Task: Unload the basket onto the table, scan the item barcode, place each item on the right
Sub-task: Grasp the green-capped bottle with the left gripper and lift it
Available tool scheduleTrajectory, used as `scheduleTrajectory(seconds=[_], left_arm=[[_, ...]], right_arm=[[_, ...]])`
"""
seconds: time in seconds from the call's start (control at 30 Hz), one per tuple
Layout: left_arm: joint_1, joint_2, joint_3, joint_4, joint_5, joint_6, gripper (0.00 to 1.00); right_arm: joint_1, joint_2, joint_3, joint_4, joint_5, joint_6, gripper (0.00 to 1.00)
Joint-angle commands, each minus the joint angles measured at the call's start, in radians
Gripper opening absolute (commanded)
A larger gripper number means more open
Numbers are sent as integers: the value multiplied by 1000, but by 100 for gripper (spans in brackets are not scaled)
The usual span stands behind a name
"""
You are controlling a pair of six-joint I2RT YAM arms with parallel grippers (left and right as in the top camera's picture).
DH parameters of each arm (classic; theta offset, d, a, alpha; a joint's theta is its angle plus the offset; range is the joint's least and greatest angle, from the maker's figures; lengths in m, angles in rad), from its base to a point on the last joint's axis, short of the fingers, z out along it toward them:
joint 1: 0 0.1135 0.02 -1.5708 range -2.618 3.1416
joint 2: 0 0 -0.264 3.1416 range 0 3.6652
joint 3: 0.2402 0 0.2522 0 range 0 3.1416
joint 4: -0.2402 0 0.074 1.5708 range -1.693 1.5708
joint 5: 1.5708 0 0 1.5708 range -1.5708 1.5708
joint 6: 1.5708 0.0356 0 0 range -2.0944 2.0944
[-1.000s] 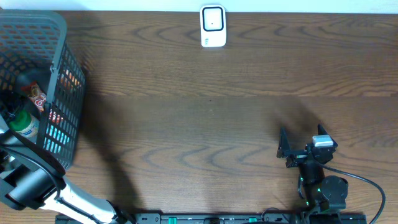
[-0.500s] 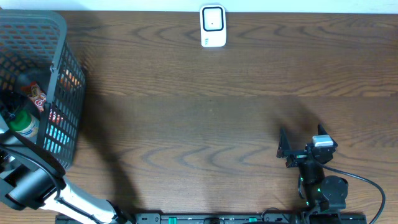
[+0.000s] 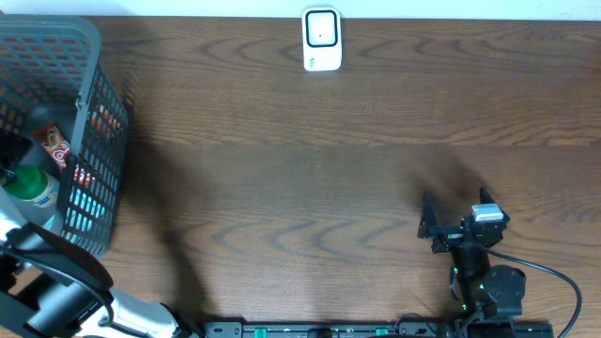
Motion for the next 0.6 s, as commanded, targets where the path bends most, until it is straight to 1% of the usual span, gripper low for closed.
scheduleTrajectory(seconds=[0.0,0.1,0.23,0.43,0.57], left_arm=[[0,8,-9,-2,21,-35,98],[0,16,-11,1,22,-35,98],[-7,34,-27,5,63,-35,98],[-24,91,-31,18,58,-34,98],[-24,128,-32,19,26,-34,98]], right_arm=[[-9,-5,-3,-1,-2,0,99],[-9,-5,-3,-1,-2,0,99],[-9,-5,-3,-1,-2,0,99],[-9,-5,-3,-1,-2,0,99],[-9,-5,-3,-1,-2,0,99]])
